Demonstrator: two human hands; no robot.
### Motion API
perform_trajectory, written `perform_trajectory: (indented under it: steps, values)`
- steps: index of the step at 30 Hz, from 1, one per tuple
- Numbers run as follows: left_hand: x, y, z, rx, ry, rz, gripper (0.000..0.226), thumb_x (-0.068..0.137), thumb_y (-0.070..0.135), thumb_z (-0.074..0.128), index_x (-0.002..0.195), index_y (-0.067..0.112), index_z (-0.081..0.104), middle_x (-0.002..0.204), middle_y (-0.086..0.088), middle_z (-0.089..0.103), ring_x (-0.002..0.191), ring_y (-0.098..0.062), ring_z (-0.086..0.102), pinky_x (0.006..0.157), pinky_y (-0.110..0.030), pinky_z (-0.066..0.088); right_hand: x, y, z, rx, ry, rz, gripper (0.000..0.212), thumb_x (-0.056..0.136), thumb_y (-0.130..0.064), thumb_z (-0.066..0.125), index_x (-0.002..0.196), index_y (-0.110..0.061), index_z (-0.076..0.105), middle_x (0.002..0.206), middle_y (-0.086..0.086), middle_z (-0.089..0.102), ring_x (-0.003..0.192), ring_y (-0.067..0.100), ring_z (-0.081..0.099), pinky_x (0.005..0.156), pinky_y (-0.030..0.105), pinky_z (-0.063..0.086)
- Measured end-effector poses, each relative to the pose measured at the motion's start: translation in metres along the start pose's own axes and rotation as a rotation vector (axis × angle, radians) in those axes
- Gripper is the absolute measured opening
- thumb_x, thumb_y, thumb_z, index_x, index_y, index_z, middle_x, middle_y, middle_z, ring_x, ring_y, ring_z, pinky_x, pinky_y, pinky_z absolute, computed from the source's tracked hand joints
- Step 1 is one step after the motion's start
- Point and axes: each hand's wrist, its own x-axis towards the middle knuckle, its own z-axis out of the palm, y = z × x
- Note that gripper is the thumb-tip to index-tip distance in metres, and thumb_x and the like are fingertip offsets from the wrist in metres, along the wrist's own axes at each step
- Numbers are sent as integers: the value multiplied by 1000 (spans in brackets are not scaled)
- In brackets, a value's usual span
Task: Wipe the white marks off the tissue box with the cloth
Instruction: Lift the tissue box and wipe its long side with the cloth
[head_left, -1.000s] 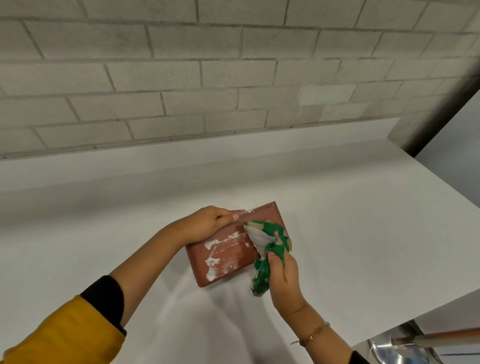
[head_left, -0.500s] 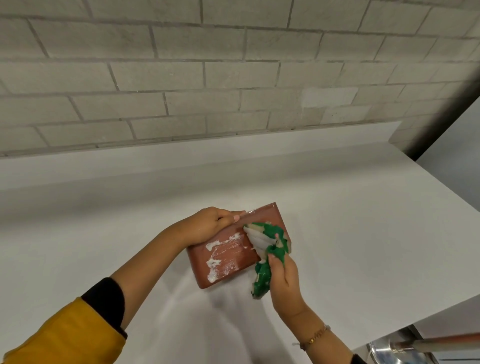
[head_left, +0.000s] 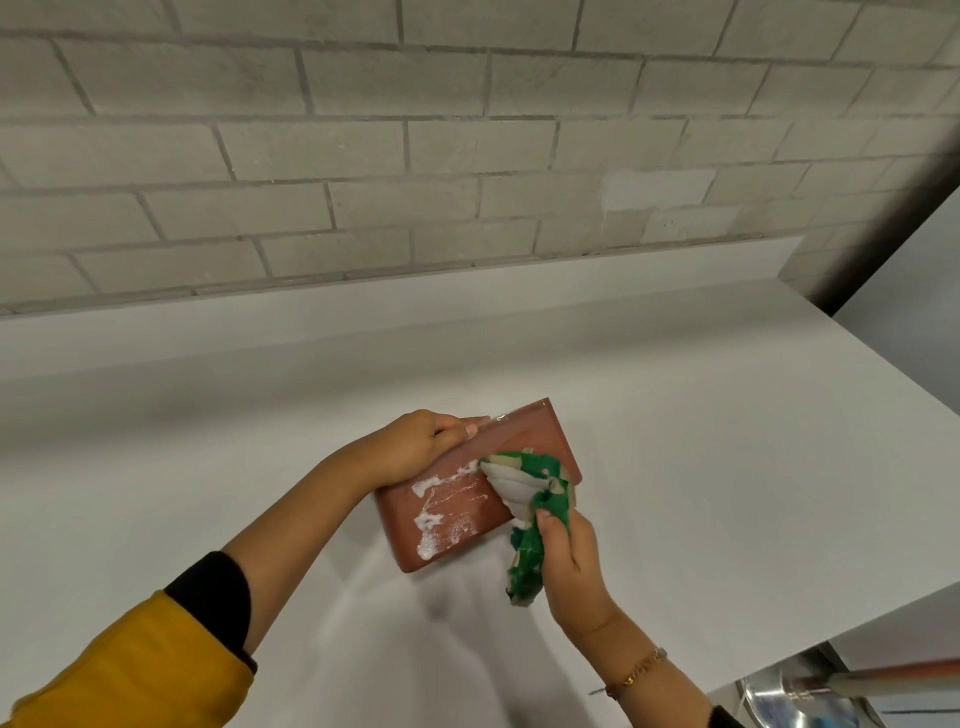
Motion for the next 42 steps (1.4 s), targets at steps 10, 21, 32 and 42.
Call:
perform_trajectory:
  steps: [10, 21, 32, 42]
  values:
    - [-1, 1, 5, -35, 16, -40, 31, 96, 49, 37, 87, 40, 65, 74, 53, 55, 71, 21, 60, 59, 3, 41, 9, -3, -23, 5, 88, 0, 31, 89, -19, 37, 95, -27, 66, 89, -15, 73, 83, 0, 66, 72, 12, 50]
    - [-3, 4, 4, -33, 17, -40, 32, 96, 52, 36, 104, 42, 66, 82, 48, 54, 71, 21, 60, 62, -2, 43, 1, -4, -16, -94, -43, 20, 31, 83, -35, 38, 90, -24, 66, 81, -12, 71, 79, 7, 65, 70, 18, 51]
    - [3, 0, 3, -62, 32, -57, 31, 97, 49, 36, 95, 38, 65, 89, 14, 69, 75, 0, 66, 67, -17, 49, 3, -8, 16, 16, -26, 48, 27, 88, -27, 41, 104, -18, 61, 94, -10, 69, 89, 2, 63, 78, 13, 48]
    - [5, -2, 4, -53, 8, -43, 38, 97, 48, 34, 121, 33, 61, 101, 8, 68, 80, -1, 65, 75, -19, 51, 15, -12, 7, 71, 68, 43, 30, 88, -22, 36, 106, -23, 61, 104, 1, 67, 98, 9, 63, 83, 15, 48]
